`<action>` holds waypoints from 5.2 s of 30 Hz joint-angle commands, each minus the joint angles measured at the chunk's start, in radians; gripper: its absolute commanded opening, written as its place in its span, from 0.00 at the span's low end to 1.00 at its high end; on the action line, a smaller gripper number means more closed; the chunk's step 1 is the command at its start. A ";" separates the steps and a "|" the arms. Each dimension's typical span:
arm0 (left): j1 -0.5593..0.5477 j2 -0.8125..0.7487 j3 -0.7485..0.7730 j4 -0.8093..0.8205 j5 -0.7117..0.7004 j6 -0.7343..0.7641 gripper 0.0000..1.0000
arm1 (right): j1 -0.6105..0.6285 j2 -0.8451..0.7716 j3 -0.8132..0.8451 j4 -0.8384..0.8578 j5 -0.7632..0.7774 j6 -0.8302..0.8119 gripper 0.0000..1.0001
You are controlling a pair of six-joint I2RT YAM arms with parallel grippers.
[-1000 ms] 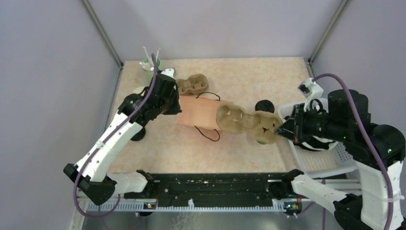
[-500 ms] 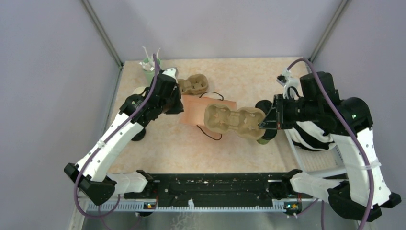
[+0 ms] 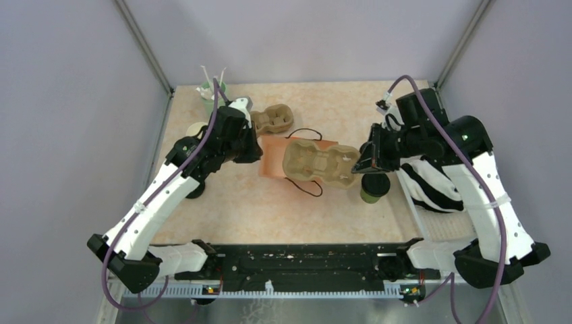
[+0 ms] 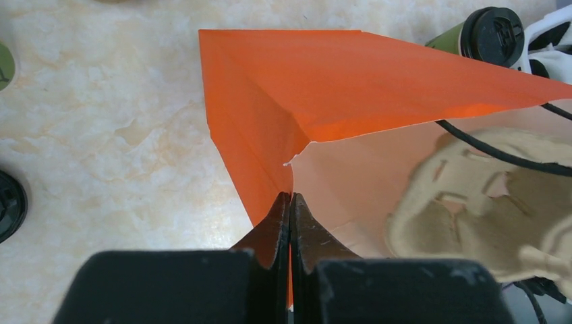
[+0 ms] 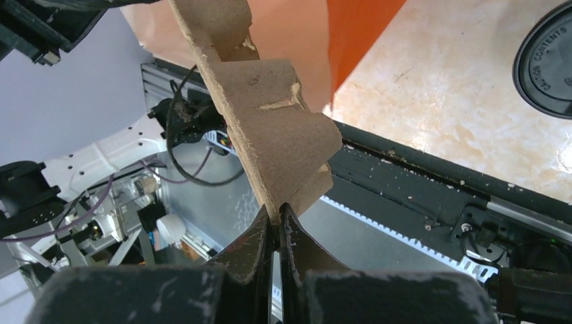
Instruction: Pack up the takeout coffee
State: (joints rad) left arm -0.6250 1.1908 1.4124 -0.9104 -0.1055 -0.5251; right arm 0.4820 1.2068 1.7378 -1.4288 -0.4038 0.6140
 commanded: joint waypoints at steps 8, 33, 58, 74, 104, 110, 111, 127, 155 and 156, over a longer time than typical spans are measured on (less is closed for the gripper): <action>-0.005 -0.008 0.002 0.034 0.075 -0.015 0.00 | 0.134 0.170 0.163 0.000 0.136 0.053 0.00; -0.003 0.009 0.010 -0.004 0.130 -0.098 0.00 | 0.171 0.318 0.269 -0.039 0.132 -0.010 0.00; -0.003 0.029 0.053 -0.097 0.056 -0.095 0.00 | 0.148 0.441 0.454 -0.070 0.094 -0.257 0.00; -0.004 -0.039 0.006 0.055 0.100 0.157 0.00 | 0.132 0.378 0.380 -0.042 0.050 -0.285 0.00; -0.004 -0.095 -0.095 0.095 0.198 0.123 0.00 | 0.175 0.328 0.129 0.142 0.014 -0.293 0.00; -0.003 -0.073 -0.050 0.032 0.191 0.055 0.00 | 0.162 0.370 0.134 0.167 -0.036 -0.316 0.00; -0.003 -0.069 -0.045 0.019 0.179 0.039 0.00 | 0.159 0.378 0.142 0.165 -0.049 -0.322 0.00; -0.004 -0.007 0.039 -0.096 0.072 -0.062 0.12 | 0.076 0.488 0.248 0.122 -0.148 -0.374 0.00; 0.000 0.109 0.192 -0.239 0.425 -0.031 0.00 | 0.142 0.373 0.198 -0.053 -0.047 -0.252 0.00; 0.000 0.105 0.185 -0.241 0.444 -0.022 0.00 | 0.141 0.356 0.189 -0.064 -0.045 -0.252 0.00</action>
State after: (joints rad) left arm -0.6247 1.3075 1.5787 -1.1397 0.1944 -0.5541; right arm 0.6132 1.6604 1.9530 -1.4429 -0.4603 0.3416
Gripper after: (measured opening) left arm 0.006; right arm 0.010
